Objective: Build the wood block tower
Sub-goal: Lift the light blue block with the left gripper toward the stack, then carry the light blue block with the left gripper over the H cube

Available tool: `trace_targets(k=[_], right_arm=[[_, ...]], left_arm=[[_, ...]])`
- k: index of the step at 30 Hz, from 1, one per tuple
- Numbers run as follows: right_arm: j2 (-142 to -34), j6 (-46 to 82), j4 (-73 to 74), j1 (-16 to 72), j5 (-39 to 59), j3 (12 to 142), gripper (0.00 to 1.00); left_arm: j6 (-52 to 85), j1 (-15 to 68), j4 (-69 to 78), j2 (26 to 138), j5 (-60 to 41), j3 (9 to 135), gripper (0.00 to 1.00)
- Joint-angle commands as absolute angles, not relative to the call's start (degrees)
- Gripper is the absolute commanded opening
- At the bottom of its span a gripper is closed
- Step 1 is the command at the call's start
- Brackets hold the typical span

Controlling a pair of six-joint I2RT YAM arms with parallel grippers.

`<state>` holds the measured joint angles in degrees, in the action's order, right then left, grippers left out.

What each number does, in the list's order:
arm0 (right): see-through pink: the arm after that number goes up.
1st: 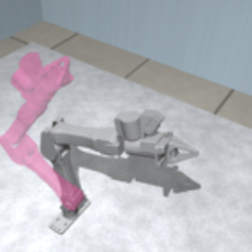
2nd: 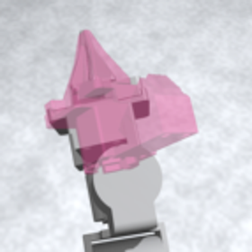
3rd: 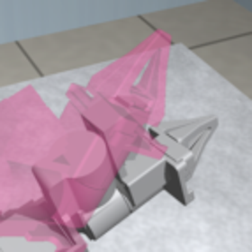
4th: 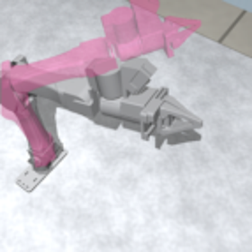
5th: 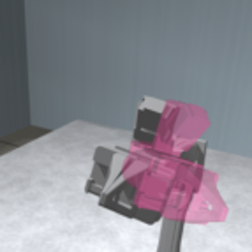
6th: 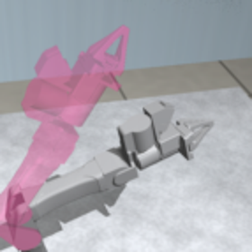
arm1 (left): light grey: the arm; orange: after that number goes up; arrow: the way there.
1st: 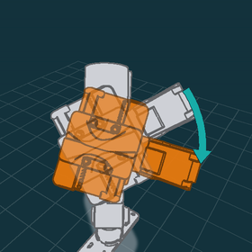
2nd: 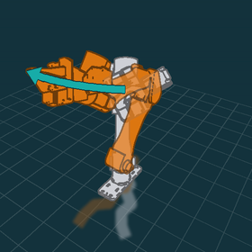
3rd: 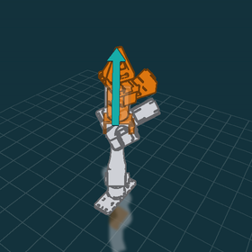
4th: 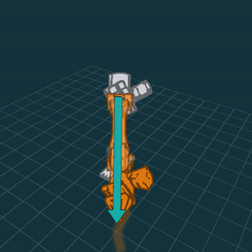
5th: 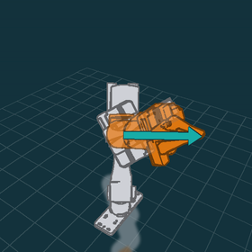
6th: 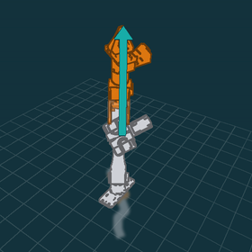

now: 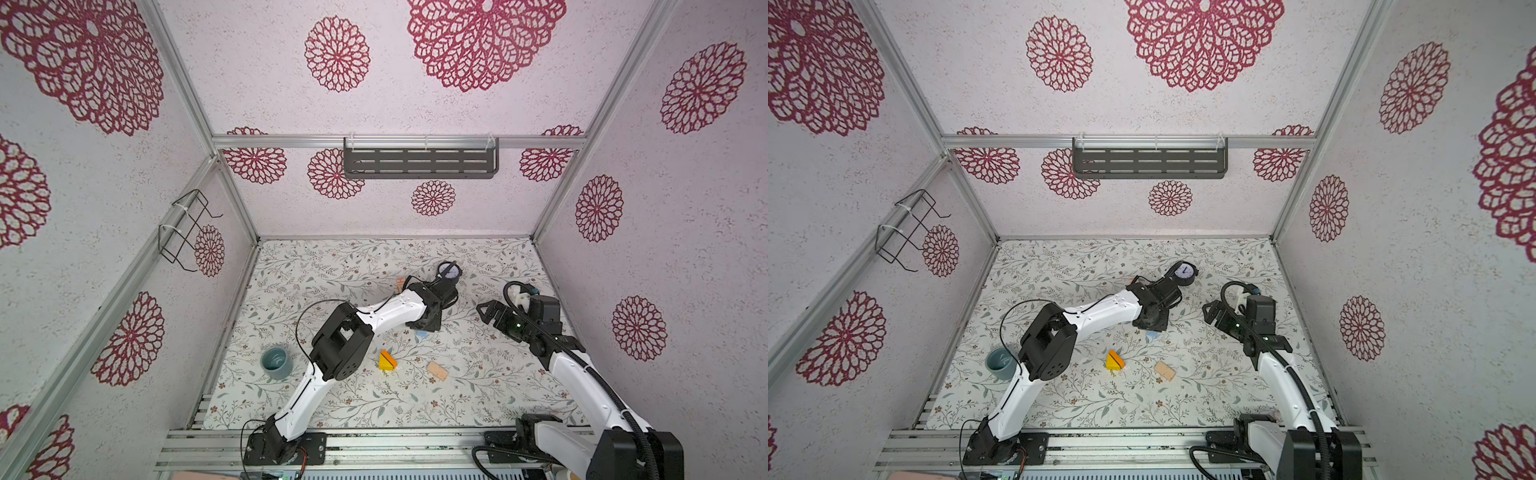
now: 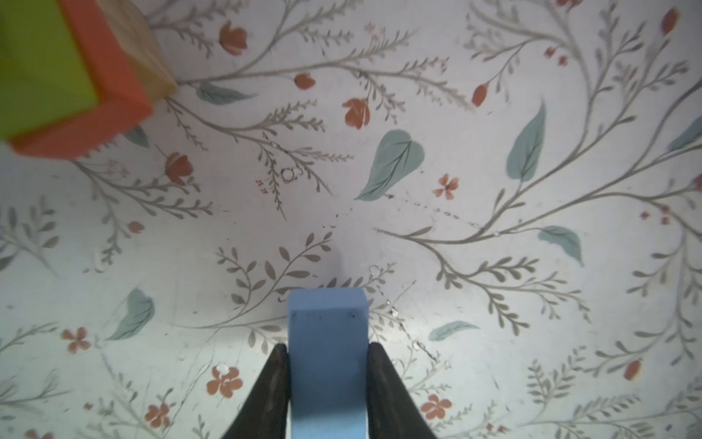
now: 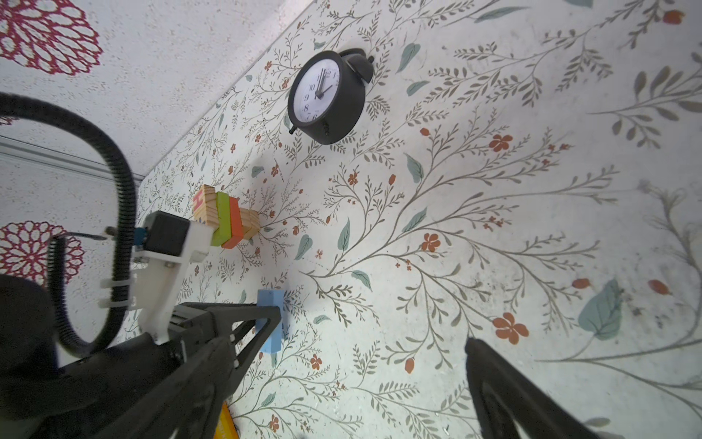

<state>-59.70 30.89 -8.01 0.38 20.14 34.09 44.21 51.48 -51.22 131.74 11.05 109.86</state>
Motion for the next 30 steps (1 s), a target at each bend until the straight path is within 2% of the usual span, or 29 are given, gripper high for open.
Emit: trace_targets(k=[1,12,18,30], right_arm=[[-58.51,31.90,-8.13,0.00,19.22,33.93,0.99],[-56.98,32.59,-8.35,0.01,19.25,33.84,0.99],[-57.04,32.76,-7.89,0.00,19.75,33.55,0.99],[-57.01,33.03,-6.50,0.00,19.11,32.26,0.99]], left_arm=[[44.60,51.09,-53.92,126.43,13.78,112.87,0.29],[45.54,44.30,-59.86,122.96,15.45,119.86,0.28],[45.60,40.14,-59.55,122.22,14.65,119.27,0.28],[46.80,37.91,-63.07,128.52,14.33,126.36,0.26]])
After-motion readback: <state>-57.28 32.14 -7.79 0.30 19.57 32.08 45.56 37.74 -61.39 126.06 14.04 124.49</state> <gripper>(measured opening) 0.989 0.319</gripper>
